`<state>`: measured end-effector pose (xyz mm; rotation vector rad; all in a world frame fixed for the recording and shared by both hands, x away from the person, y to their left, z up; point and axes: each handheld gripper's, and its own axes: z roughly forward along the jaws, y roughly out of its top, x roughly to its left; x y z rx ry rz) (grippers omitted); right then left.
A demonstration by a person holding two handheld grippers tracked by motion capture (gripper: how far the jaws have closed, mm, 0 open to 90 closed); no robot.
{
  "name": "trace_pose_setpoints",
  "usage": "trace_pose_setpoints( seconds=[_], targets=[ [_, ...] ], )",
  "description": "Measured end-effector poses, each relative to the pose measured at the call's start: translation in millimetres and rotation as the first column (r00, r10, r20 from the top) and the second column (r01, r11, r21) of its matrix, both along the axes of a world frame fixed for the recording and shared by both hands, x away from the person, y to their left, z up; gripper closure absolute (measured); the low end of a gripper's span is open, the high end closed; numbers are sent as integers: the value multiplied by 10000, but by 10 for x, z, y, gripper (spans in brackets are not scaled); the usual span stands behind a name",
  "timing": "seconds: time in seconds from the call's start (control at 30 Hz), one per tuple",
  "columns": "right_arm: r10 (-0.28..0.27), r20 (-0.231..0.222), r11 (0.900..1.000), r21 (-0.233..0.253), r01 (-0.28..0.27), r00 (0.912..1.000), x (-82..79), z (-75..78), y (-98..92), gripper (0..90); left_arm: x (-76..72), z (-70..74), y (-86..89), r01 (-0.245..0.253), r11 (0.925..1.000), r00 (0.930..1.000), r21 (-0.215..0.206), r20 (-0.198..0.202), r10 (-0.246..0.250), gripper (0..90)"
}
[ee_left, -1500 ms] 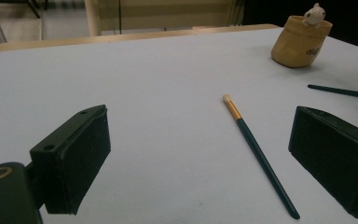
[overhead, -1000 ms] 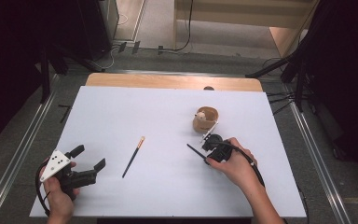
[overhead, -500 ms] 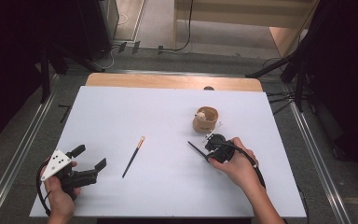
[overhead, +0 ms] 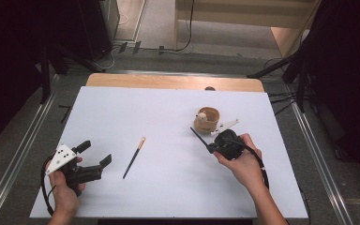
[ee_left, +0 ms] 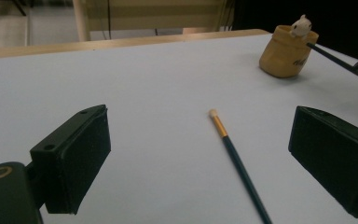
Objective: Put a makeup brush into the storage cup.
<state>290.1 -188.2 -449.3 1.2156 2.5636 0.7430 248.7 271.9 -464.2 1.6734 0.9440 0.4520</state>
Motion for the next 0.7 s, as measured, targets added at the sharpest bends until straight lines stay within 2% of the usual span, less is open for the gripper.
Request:
trace_pose_setpoints(
  seconds=[0.03,0.07,0.1,0.17,0.3,0.43,0.57,0.7],
  targets=[
    [-109,230,9997,204,104,9997,-3,34,-29,844,14,48,-38,228,9997,9997,-1,68,-228,64],
    [-109,230,9997,204,104,9997,-3,34,-29,844,14,48,-38,228,9997,9997,-1,68,-228,64],
    [-198,394,9996,208,190,9990,-2,55,-37,845,37,100,-103,388,9987,9991,337,148,-393,64],
    [-158,552,9991,402,136,9984,-3,78,-48,845,65,114,-152,498,9979,9987,425,109,-503,64],
    [-96,800,9987,507,55,9968,-3,125,-30,844,119,103,-213,628,9965,9980,555,29,-630,67],
    [-48,934,9982,592,-7,9956,-6,168,-10,844,181,128,-282,774,9959,9970,479,-27,-773,67],
    [-23,1064,9955,940,-78,9943,19,237,1,844,258,241,-424,928,9930,9949,732,318,-953,72],
    [73,1217,9936,1107,-209,9925,38,286,27,844,315,286,-557,1134,9910,9924,708,397,-1164,73]
  ],
)
